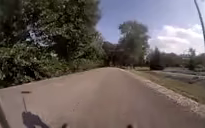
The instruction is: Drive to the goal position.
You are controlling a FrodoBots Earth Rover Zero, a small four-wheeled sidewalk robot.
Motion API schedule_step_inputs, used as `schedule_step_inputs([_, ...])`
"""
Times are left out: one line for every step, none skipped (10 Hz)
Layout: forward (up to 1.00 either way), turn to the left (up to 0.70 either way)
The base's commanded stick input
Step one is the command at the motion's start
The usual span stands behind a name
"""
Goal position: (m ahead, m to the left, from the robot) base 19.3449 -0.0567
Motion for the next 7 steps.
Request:
schedule_step_inputs([0.7,0.0])
schedule_step_inputs([0.7,0.0])
schedule_step_inputs([0.7,0.0])
schedule_step_inputs([0.7,0.0])
schedule_step_inputs([0.7,0.0])
schedule_step_inputs([0.45,0.0])
schedule_step_inputs([0.1,0.0])
